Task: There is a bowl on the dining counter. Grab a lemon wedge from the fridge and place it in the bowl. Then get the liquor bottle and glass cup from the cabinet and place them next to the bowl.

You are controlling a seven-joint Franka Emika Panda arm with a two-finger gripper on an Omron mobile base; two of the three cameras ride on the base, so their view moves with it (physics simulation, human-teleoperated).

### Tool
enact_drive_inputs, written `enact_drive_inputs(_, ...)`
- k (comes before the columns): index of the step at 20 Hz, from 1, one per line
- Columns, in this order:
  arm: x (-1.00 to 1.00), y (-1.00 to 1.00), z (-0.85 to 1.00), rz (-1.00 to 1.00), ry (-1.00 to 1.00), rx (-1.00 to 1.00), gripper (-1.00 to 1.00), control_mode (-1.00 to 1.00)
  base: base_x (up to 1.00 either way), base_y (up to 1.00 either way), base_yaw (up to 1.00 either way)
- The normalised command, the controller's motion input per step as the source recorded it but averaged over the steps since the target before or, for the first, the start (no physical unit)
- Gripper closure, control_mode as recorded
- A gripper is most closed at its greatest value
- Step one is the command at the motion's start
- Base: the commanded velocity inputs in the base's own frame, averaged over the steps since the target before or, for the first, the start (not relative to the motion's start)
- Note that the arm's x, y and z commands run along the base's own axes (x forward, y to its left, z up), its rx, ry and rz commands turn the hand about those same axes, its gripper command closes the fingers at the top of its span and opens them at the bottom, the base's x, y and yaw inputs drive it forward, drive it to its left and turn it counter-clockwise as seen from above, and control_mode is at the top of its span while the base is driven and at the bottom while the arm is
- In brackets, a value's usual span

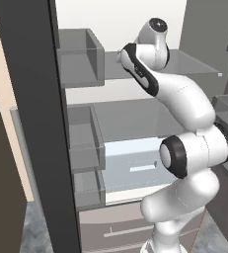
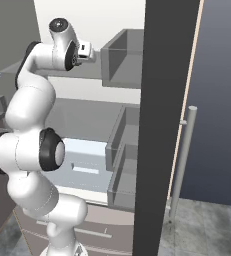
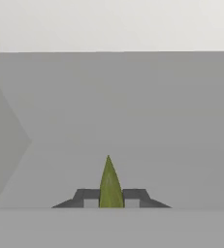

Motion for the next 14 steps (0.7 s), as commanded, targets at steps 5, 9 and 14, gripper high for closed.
enact_drive_inputs(5, -1.0, 0.0, 0.1, -0.1, -0.22, 0.0, 1.0, -1.0, 0.0, 0.0, 0.0)
enact_drive_inputs(9, -1.0, 0.0, 0.33, -0.07, -0.18, 0.0, 1.0, -1.0, 0.0, 0.0, 0.0)
enact_drive_inputs(14, -1.0, 0.0, 0.46, -0.07, -0.07, 0.0, 1.0, -1.0, 0.0, 0.0, 0.0)
